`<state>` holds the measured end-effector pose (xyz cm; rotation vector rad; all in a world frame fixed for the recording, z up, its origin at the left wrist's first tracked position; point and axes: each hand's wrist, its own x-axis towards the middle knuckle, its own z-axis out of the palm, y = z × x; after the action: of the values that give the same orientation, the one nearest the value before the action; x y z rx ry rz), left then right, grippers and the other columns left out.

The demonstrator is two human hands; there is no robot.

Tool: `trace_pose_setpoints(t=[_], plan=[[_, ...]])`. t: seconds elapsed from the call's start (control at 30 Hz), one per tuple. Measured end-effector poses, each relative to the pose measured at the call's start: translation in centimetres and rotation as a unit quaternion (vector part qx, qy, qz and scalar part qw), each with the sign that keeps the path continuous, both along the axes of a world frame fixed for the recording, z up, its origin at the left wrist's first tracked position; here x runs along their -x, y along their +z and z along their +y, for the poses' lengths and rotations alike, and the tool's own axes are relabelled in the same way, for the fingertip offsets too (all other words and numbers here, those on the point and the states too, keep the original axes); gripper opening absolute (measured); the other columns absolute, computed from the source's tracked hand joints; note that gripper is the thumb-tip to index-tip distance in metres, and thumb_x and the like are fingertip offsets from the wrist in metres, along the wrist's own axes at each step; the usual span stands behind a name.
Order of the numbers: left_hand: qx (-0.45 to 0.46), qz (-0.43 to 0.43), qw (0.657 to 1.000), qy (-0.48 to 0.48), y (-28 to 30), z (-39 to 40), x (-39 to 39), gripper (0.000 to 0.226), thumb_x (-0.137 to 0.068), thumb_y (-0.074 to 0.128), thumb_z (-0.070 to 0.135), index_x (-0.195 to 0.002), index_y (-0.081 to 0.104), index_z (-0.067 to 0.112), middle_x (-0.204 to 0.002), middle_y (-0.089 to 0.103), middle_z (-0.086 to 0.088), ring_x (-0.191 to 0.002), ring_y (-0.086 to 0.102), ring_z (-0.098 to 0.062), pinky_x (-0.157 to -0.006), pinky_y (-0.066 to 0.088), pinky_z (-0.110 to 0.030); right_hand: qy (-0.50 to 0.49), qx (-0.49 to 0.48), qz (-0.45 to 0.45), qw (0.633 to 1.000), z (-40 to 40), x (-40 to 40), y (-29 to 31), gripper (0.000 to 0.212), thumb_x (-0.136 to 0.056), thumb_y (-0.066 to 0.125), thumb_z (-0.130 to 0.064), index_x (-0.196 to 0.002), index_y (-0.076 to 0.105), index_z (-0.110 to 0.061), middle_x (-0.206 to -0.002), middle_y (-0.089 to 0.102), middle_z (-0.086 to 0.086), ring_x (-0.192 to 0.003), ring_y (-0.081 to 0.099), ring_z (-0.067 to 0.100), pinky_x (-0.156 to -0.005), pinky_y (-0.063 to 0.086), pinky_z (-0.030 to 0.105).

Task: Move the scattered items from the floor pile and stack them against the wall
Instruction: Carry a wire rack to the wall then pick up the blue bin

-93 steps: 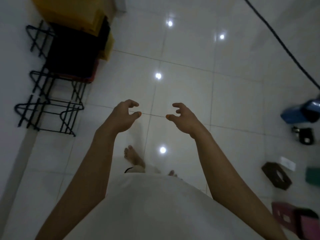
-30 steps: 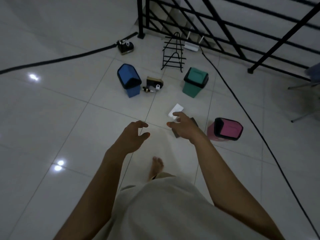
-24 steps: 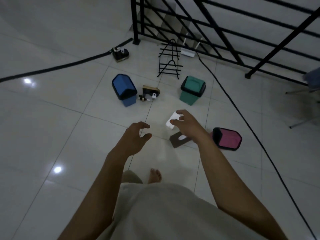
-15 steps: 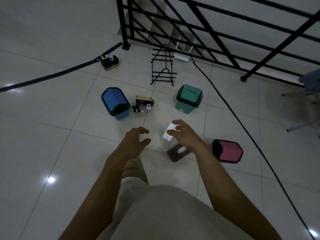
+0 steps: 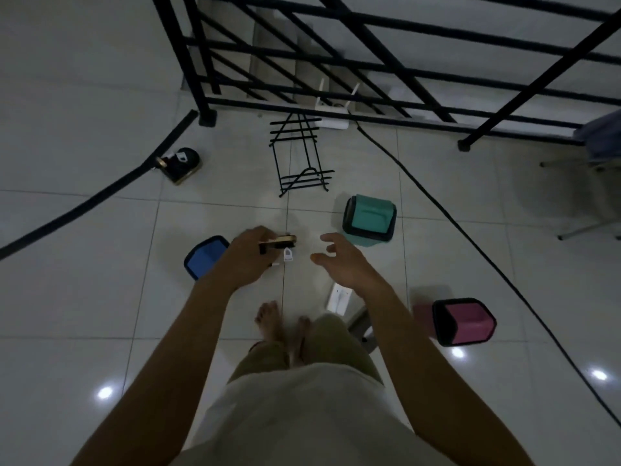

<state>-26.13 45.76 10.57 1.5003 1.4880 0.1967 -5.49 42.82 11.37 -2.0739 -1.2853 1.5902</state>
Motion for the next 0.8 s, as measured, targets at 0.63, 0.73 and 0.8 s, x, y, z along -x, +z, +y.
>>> trace_pose_setpoints(t=[0.63, 0.73, 0.8], plan=[[0.096, 0.035, 0.993, -0.062, -9.1, 19.3, -6.0, 0.033, -0.094, 0.060, 0.020, -0.125, 0.055, 0.012, -0.120, 0.051, -0.004, -0.102, 0.045, -0.012, -0.080, 0.036, -0.015, 0.080, 0.067, -0.029, 0.994, 21.4, -6.4, -11.4, 0.055, -0.095, 0.060, -0.029, -0.144, 0.037, -0.018, -0.140, 0.041, 0.015, -0.113, 0.051, 0.023, -0.085, 0.039, 0.023], [0.097, 0.040, 0.992, -0.066, -13.2, 23.8, -7.6, 0.036, -0.093, 0.060, 0.022, -0.128, 0.053, 0.015, -0.127, 0.050, -0.006, -0.108, 0.044, -0.014, -0.093, 0.035, -0.022, 0.106, 0.062, -0.054, 0.991, 25.8, -8.8, -15.2, 0.055, -0.096, 0.058, -0.031, -0.145, 0.036, -0.017, -0.141, 0.040, 0.015, -0.118, 0.048, 0.025, -0.092, 0.041, 0.026], [0.085, 0.038, 0.993, -0.073, -16.7, 26.7, -8.6, 0.036, -0.093, 0.061, 0.020, -0.127, 0.054, 0.012, -0.128, 0.051, -0.010, -0.111, 0.048, -0.019, -0.093, 0.034, -0.022, 0.119, 0.049, -0.075, 0.989, 28.7, -10.1, -18.6, 0.055, -0.096, 0.057, -0.031, -0.144, 0.037, -0.016, -0.140, 0.041, 0.016, -0.122, 0.047, 0.027, -0.098, 0.041, 0.030]])
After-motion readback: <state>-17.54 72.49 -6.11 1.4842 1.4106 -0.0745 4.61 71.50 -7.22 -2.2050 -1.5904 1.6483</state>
